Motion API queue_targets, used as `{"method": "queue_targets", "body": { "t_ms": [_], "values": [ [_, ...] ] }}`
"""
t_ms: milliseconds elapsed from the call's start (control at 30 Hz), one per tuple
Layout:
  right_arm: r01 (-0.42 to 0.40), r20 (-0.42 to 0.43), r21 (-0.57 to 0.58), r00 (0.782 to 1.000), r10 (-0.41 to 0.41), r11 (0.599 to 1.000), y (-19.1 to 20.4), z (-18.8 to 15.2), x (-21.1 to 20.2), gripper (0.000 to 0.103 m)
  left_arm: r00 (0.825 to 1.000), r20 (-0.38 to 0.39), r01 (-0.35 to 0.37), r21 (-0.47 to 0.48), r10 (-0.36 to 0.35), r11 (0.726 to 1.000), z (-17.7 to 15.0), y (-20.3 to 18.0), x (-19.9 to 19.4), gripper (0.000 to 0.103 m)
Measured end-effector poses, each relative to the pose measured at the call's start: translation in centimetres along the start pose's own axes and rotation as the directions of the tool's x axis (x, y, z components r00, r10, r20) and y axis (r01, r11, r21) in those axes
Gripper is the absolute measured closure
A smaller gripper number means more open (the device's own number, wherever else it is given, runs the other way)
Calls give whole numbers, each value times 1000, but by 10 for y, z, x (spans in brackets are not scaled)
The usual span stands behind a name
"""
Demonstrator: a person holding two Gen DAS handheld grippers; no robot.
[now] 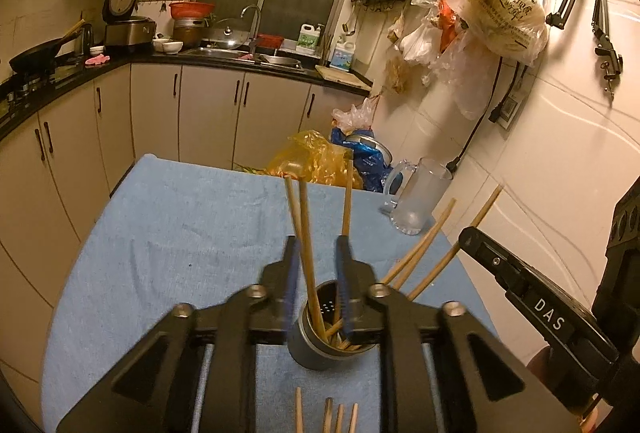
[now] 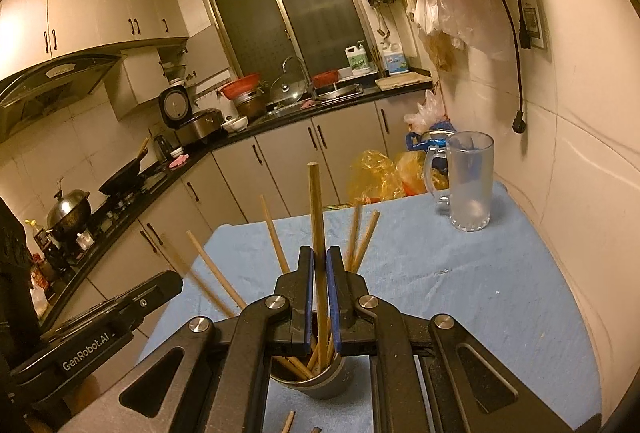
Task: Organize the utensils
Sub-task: 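Lower the chopstick into the black holder and open the right gripper, then move the right gripper back to the loose chopsticks and grasp one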
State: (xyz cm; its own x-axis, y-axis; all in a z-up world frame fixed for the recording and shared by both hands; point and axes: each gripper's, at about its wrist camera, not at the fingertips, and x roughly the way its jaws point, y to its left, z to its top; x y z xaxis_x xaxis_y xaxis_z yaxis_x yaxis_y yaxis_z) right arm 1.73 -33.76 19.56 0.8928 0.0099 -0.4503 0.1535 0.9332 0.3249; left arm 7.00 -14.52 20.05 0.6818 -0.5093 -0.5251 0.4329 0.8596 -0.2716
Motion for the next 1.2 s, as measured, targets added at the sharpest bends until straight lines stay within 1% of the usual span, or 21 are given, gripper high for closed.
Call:
{"method": "queue_targets", "body": {
  "t_ms": [167, 233, 300, 367, 400, 467, 533, 700, 733, 800, 900, 1033, 1200],
  "values": [
    [-7, 18, 15, 1000, 7, 1000, -3, 1, -12, 92, 1000, 14, 4, -1, -4, 1000, -2, -1, -11, 80],
    [-14, 26, 31, 1000, 13, 999, -6, 1, -20, 91, 1000, 22, 2, -1, -2, 1000, -4, 0, -18, 75],
    [-17, 36, 37, 999, 16, 999, -8, -2, -29, 90, 999, 31, -7, 4, 6, 1000, -10, 1, -25, 72],
    [-12, 43, 45, 999, 10, 999, -13, -10, -38, 82, 999, 36, -18, 13, 17, 1000, -17, 2, -31, 71],
    [-11, 40, 50, 999, 9, 999, -15, -14, -41, 80, 999, 34, -25, 14, 25, 1000, -21, 4, -33, 71],
    [-4, 20, 65, 1000, 2, 998, -22, -29, -46, 78, 1000, 17, -26, 6, 26, 1000, -35, 9, -36, 67],
    [11, -5, 76, 1000, -10, 997, -27, -47, -48, 78, 999, -7, -36, 6, 36, 999, -51, 13, -37, 67],
    [72, -75, 82, 995, -66, 994, -40, -102, -44, 78, 994, -56, -94, 18, 95, 995, -110, 23, -40, 66],
    [85, -80, 79, 994, -79, 993, -42, -112, -44, 78, 992, -77, -104, 17, 105, 994, -127, 28, -38, 66],
    [110, -105, 66, 989, -102, 992, -44, -136, -43, 78, 985, -110, -129, 29, 131, 991, -150, 32, -35, 66],
    [119, -137, 61, 984, -110, 991, -46, -160, -41, 78, 975, -170, -142, 35, 146, 989, -180, 39, -30, 66],
    [130, -152, 37, 981, -124, 991, -47, -178, -40, 78, 968, -214, -128, 31, 131, 991, -199, 39, -26, 66],
    [130, -162, 33, 979, -123, 991, -50, -187, -40, 78, 969, -198, -139, 71, 151, 988, -205, 30, -27, 66]
  ]
}}
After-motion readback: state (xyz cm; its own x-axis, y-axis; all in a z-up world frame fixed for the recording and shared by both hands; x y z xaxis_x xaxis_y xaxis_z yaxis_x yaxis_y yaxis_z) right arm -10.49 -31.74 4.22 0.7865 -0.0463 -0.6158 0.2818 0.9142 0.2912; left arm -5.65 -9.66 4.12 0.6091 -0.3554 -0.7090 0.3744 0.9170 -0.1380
